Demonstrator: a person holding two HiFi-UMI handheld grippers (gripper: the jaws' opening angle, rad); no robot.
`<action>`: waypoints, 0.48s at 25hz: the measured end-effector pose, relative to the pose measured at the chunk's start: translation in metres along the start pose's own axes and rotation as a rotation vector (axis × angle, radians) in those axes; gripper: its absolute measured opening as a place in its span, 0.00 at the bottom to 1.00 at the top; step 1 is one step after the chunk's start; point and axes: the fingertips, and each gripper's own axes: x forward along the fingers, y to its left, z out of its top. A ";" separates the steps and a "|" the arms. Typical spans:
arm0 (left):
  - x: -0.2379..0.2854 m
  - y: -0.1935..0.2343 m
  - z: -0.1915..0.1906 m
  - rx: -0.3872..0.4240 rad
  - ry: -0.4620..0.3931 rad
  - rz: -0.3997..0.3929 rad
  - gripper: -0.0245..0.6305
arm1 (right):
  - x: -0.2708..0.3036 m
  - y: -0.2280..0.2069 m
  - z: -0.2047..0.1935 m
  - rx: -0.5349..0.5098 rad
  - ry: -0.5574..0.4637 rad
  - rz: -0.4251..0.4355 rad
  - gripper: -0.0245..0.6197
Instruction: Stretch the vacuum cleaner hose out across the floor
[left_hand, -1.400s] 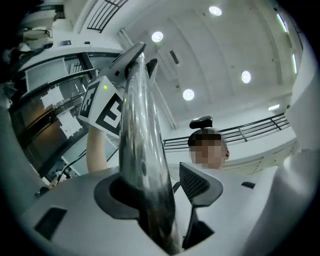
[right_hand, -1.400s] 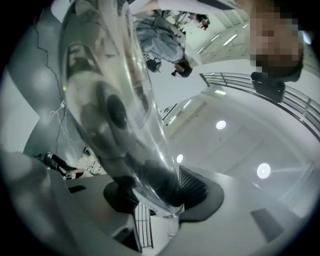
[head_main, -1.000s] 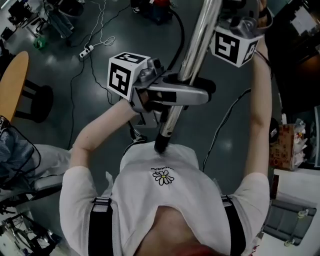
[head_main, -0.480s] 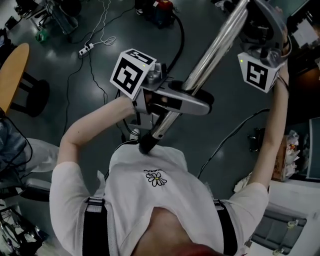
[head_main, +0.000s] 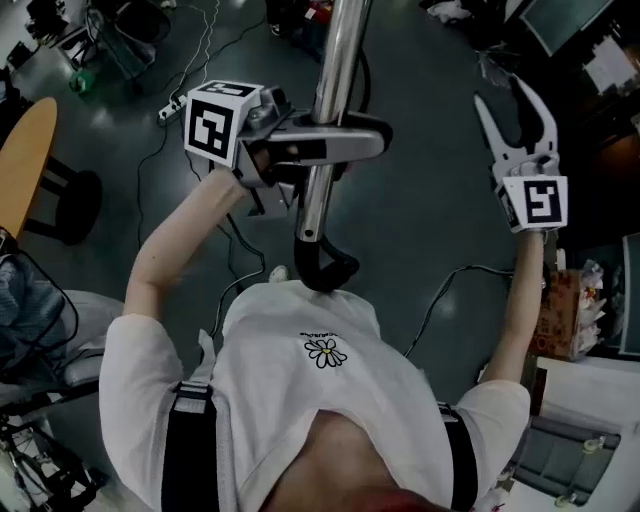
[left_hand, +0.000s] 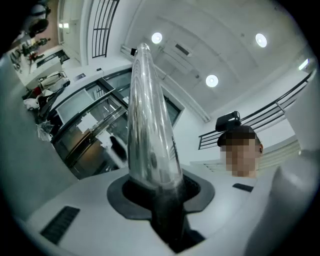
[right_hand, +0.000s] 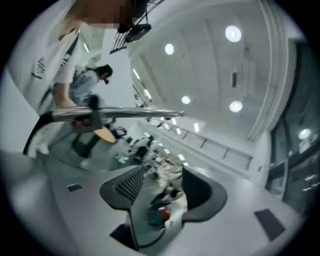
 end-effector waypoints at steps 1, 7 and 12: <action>-0.001 0.003 0.003 -0.004 -0.016 0.009 0.21 | -0.001 0.060 -0.011 -0.003 0.032 0.148 0.43; -0.035 0.032 0.059 -0.055 -0.118 0.130 0.18 | -0.068 0.281 -0.072 0.200 0.348 0.708 0.43; -0.045 0.061 0.066 -0.079 -0.167 0.204 0.17 | -0.111 0.327 -0.112 0.158 0.451 0.850 0.43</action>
